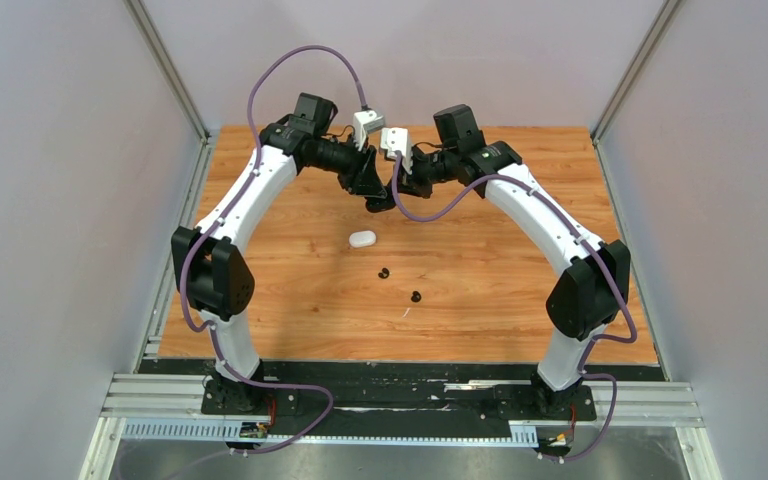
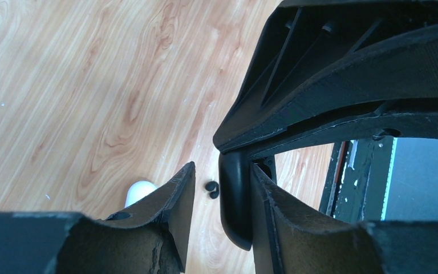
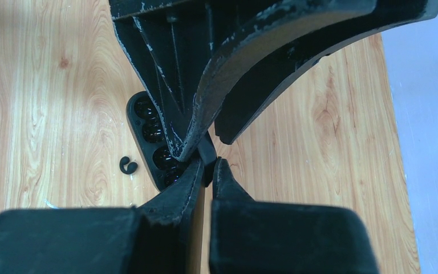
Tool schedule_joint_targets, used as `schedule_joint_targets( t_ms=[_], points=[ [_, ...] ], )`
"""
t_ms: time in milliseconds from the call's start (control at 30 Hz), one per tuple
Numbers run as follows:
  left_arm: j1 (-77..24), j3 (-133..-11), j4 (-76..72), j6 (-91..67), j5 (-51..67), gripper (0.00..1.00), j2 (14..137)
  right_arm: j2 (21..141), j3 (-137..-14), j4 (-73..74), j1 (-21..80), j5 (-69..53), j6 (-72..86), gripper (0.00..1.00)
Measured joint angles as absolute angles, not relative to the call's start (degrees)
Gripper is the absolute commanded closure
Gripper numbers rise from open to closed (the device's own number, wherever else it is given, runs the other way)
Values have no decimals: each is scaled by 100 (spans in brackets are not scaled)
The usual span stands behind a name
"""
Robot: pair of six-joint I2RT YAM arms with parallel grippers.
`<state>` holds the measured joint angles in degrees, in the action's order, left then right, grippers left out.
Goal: Insert the wireless bluetooth earbuds into the charging case
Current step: Pass from the right arm to the left
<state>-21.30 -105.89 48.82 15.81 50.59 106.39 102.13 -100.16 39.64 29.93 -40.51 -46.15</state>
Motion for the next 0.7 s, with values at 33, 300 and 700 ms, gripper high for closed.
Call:
schedule_joint_targets(
  t_ms=[33, 300, 700],
  points=[
    [-2130, -10589, 4882, 1581, 5059, 54, 10639, 10213, -10016, 3964, 2993, -4051, -4615, 100],
    [-2117, -10591, 4882, 1577, 5061, 50, 10639, 10213, -10016, 3964, 2993, -4056, -4615, 100],
    [-2060, -10591, 4866, 1533, 5063, 50, 10637, 10213, -10016, 3959, 2993, -4056, -4617, 100]
  ],
)
